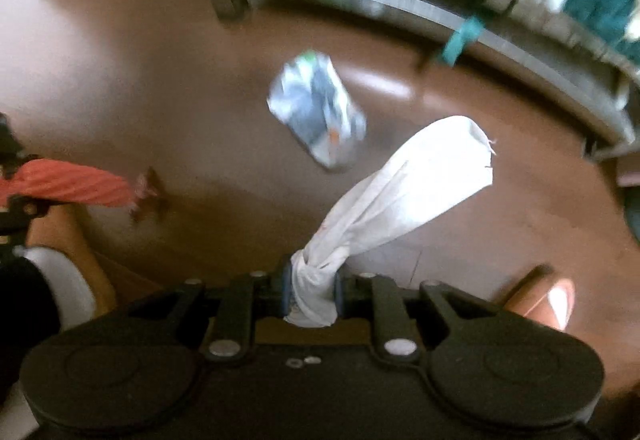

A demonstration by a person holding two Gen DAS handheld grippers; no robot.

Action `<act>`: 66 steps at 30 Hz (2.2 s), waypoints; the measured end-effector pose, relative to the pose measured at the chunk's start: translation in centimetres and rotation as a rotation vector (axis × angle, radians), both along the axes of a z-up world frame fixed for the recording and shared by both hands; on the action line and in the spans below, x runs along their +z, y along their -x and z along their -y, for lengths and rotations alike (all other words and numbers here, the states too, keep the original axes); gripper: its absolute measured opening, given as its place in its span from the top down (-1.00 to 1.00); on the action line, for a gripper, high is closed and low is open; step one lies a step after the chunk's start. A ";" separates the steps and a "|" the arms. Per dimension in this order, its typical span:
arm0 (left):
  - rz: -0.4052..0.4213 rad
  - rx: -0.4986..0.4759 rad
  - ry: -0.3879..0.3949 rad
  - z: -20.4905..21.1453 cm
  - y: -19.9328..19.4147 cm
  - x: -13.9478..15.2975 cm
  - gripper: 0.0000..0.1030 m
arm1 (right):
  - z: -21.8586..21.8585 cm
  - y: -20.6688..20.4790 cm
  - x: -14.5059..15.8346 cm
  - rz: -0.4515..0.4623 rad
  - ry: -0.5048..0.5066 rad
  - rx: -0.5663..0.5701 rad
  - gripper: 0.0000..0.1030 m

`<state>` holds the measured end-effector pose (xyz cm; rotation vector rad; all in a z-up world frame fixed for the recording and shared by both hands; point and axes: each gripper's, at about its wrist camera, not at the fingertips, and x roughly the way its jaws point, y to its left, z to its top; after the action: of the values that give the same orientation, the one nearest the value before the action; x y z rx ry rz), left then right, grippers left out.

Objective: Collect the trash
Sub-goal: 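Close the left tool on the orange mesh while the right tool grasps the white tissue, then carry the orange mesh with the left tool while the right tool carries the tissue to the wastebasket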

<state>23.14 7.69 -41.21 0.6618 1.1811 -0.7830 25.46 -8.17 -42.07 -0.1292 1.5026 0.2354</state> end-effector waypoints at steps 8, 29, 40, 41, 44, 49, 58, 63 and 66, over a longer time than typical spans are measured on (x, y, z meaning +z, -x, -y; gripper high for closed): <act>0.177 0.024 0.033 1.9 0.6 10.0 0.79 | 1.0 1.1 10.1 0.158 -0.059 0.043 0.64; 0.520 0.265 0.235 4.9 7.1 32.2 0.78 | 3.4 8.2 34.8 0.634 -0.114 0.278 0.65; 0.641 0.373 0.387 6.0 8.0 41.2 0.78 | 5.2 8.4 43.5 0.845 -0.104 0.323 0.65; 0.653 0.380 0.399 6.1 7.9 42.0 0.78 | 5.3 8.2 44.2 0.862 -0.103 0.326 0.65; 0.684 0.398 0.431 6.2 7.4 44.1 0.78 | 5.6 7.8 45.9 0.905 -0.093 0.335 0.65; 0.728 0.439 0.494 6.2 5.5 47.8 0.78 | 6.2 5.7 48.3 0.974 -0.075 0.326 0.65; 0.767 0.556 0.567 5.9 -1.2 53.0 0.78 | 6.7 0.2 52.5 1.059 -0.039 0.294 0.65; 0.735 0.623 0.577 5.7 -6.9 54.4 0.78 | 7.0 -3.8 52.8 1.063 -0.032 0.286 0.65; 0.702 0.652 0.575 5.5 -10.1 54.4 0.78 | 6.8 -6.3 52.7 1.046 -0.027 0.284 0.64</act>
<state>33.28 2.18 13.16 0.0248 0.4258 -0.2539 31.73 -14.98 10.63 -0.3788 0.4363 0.3436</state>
